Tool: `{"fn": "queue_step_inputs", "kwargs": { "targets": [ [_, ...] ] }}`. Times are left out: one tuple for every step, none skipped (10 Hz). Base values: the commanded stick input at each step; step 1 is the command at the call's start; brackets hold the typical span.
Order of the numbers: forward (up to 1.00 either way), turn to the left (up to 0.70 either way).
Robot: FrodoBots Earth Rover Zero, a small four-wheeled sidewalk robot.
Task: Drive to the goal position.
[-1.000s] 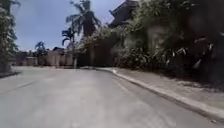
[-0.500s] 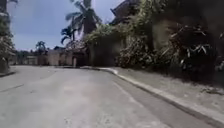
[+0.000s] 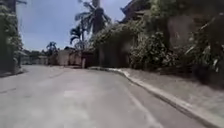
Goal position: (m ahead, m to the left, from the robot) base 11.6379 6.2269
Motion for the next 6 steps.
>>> {"fn": "queue_step_inputs", "kwargs": {
  "targets": [
    [1.00,0.03],
    [1.00,0.03],
    [1.00,0.03],
    [1.00,0.03],
    [1.00,0.03],
    [1.00,0.03]
  ]
}}
